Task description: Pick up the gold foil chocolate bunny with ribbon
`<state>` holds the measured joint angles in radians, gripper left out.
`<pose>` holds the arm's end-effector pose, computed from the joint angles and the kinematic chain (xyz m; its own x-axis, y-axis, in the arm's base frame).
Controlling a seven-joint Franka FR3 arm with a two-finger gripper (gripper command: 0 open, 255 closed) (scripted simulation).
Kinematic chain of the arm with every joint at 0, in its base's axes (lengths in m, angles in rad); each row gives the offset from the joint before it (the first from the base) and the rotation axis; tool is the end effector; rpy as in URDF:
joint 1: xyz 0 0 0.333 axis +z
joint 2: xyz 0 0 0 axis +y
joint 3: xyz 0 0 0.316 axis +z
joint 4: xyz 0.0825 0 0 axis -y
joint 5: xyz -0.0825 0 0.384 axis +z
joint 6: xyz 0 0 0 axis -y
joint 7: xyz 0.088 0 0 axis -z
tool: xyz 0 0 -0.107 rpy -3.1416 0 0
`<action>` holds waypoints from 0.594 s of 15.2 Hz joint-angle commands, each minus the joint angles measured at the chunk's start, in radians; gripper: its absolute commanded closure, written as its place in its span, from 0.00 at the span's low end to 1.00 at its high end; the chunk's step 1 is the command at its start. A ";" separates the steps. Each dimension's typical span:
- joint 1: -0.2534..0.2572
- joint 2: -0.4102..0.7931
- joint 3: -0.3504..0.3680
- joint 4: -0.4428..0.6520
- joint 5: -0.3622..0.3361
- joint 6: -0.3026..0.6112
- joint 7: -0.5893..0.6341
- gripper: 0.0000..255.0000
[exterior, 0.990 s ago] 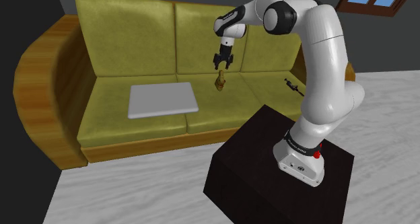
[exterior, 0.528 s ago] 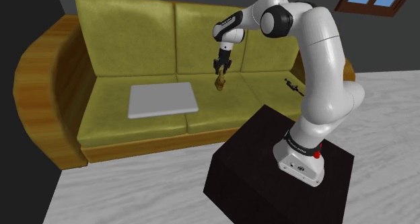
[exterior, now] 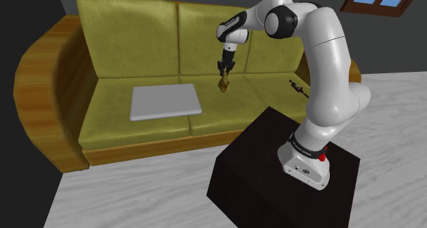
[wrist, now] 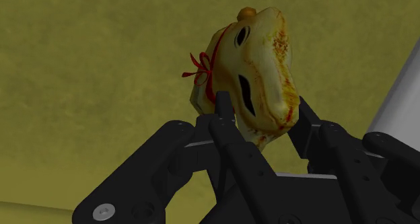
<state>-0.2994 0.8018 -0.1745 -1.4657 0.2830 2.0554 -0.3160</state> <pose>0.6358 -0.2877 0.1934 0.9532 -0.2563 -0.1603 -0.2804 -0.9479 -0.1514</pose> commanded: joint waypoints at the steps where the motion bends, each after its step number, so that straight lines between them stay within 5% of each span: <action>1: 0.000 0.000 0.000 -0.002 0.000 0.000 0.000 1.00; 9: 0.005 -0.067 -0.010 -0.002 -0.013 -0.066 0.013 1.00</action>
<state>-0.2946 0.7425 -0.1831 -1.4688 0.2712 1.9985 -0.3051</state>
